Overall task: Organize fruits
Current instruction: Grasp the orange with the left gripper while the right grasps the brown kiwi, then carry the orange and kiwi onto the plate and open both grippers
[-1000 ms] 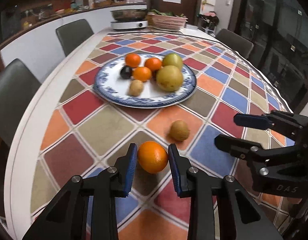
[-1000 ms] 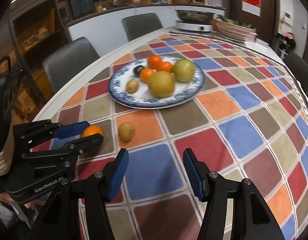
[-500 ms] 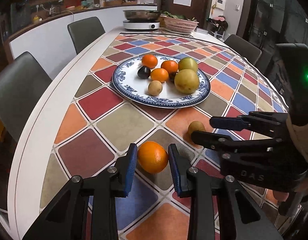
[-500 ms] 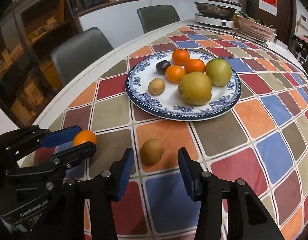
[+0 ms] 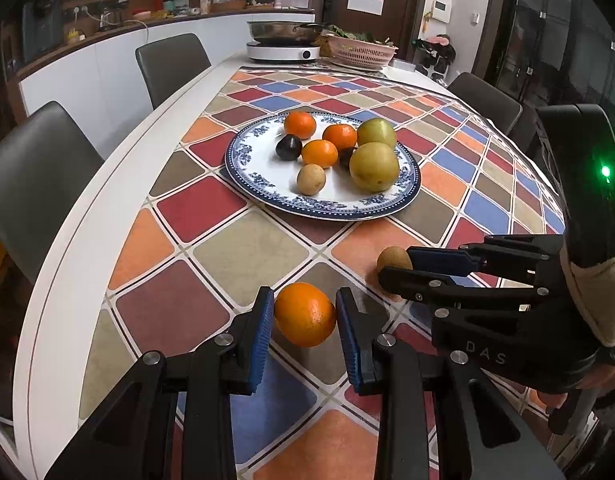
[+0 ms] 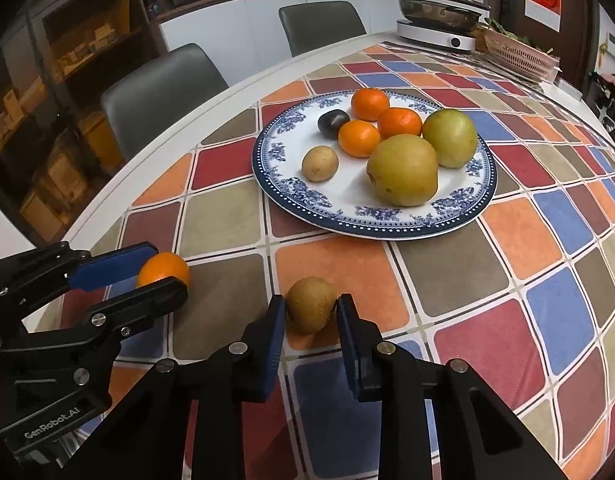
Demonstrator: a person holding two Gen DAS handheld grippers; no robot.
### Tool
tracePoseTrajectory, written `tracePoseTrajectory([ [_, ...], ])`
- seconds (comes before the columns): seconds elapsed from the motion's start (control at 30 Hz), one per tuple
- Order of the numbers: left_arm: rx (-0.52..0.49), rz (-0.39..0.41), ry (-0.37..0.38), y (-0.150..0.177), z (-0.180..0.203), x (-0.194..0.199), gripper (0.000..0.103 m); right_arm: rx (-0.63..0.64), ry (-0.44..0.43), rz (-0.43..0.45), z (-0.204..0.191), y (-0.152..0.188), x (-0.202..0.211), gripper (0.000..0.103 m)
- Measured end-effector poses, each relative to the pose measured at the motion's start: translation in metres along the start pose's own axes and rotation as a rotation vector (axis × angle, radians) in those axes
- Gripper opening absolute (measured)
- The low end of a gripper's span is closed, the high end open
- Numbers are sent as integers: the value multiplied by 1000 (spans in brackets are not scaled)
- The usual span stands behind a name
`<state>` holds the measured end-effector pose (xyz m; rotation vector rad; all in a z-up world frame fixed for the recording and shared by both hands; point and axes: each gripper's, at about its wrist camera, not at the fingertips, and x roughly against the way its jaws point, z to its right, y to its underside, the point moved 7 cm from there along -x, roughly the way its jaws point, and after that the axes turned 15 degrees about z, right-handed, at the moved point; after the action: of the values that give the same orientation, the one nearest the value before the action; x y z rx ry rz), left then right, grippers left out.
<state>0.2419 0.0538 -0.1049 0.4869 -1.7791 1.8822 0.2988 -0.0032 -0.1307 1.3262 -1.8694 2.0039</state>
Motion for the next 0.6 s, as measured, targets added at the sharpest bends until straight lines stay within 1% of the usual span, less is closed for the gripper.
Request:
tracePoseTrajectory([
  [0.17, 32, 15, 27, -7, 1, 3, 32, -14, 3, 23, 1, -3, 10, 27],
  [0.4, -1, 56, 26, -27, 5, 7, 32, -7, 28, 94, 6, -23, 32, 27],
  [0.6, -30, 92, 21, -50, 6, 5, 32, -5, 52, 142, 15, -46, 41, 27],
])
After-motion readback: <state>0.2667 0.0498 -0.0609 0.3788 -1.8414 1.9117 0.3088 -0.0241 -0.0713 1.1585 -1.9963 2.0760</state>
